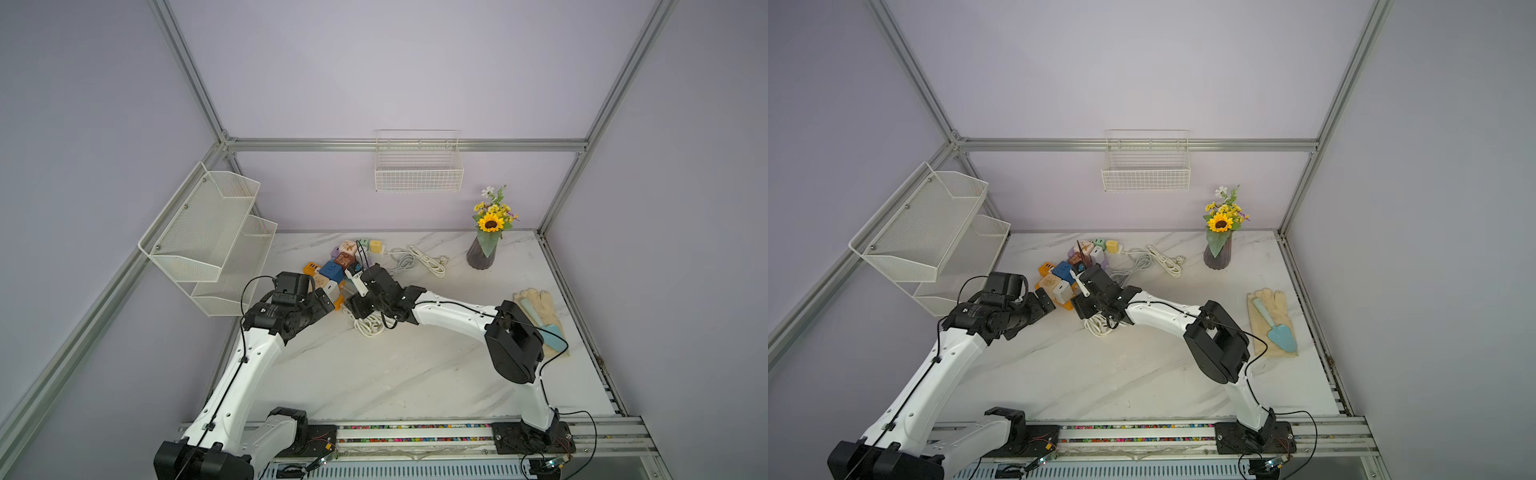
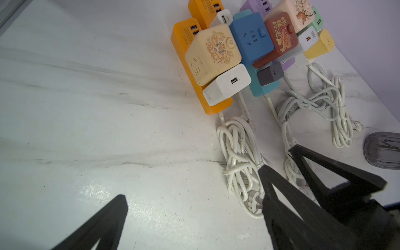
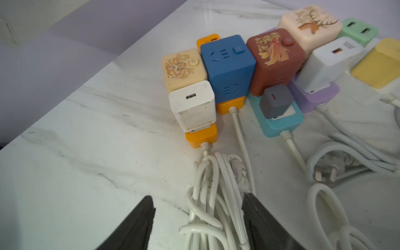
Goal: Pull the plug off the socket
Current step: Move the socket to the center of the board.
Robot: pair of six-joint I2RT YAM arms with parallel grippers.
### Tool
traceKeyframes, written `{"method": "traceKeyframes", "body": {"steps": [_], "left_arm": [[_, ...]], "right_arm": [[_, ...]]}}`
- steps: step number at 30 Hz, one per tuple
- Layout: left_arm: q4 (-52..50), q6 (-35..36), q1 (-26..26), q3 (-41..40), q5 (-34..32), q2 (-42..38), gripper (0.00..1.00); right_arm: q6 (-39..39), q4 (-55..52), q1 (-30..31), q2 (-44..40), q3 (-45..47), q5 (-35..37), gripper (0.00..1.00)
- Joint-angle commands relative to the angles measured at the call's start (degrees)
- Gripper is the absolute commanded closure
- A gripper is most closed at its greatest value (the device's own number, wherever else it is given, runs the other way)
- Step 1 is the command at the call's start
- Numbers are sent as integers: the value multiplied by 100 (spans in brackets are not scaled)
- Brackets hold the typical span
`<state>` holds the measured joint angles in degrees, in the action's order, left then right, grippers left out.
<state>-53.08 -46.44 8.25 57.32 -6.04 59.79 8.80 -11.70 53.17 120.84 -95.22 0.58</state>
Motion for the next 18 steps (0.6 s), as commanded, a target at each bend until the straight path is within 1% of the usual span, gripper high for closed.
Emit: {"method": "traceKeyframes", "body": {"steps": [1, 5, 11, 18], "left_arm": [[-164, -254, -18, -108, 74, -322, 1], [-208, -329, -24, -186, 64, -585, 3], [-291, -229, -25, -89, -10, -855, 5], [-389, -148, -25, -133, 45, -1013, 5]], "right_arm": [[-138, -393, 81, 211, -372, 290, 32], [-85, -526, 226, 467, -425, 471, 34], [72, -1213, 339, 1136, -1076, 729, 39], [88, -1300, 505, 1320, -1156, 1038, 42]]}}
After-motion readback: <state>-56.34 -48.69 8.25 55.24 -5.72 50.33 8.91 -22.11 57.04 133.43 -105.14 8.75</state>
